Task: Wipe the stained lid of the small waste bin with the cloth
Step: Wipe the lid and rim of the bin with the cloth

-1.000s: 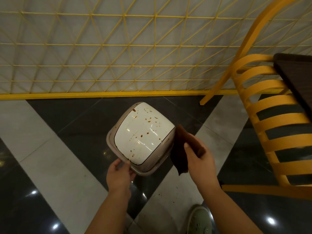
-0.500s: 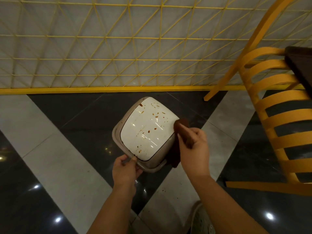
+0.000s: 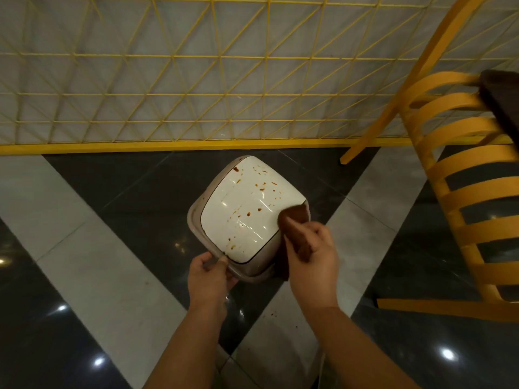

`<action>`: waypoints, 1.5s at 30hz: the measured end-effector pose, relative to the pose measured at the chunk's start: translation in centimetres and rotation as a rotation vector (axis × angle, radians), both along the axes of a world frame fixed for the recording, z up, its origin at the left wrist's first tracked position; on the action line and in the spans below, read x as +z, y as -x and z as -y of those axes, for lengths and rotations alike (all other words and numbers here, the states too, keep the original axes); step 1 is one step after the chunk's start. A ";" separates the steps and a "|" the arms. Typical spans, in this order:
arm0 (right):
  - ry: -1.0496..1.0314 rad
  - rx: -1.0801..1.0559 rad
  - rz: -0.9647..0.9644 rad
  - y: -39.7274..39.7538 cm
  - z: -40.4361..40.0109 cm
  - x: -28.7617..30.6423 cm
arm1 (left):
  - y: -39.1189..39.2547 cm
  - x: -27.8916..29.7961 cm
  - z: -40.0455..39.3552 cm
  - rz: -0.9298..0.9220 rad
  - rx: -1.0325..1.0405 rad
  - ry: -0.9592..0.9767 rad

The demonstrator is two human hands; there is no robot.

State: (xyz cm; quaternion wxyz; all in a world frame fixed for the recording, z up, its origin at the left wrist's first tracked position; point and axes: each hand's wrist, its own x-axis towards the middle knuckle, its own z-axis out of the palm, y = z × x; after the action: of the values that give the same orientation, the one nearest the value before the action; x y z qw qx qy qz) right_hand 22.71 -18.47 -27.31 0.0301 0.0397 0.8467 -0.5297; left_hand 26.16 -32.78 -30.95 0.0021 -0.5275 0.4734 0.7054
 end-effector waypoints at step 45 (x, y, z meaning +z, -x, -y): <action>-0.413 0.006 0.295 2.7 -3.4 -3.2 | 0.4 -0.9 0.1 0.007 -0.040 -0.001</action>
State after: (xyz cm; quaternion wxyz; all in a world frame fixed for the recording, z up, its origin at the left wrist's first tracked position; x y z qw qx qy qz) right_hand 20.04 -15.09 -30.52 0.1462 0.1192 0.9236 -0.3338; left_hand 25.76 -32.84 -31.83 0.0182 -0.5206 0.4832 0.7037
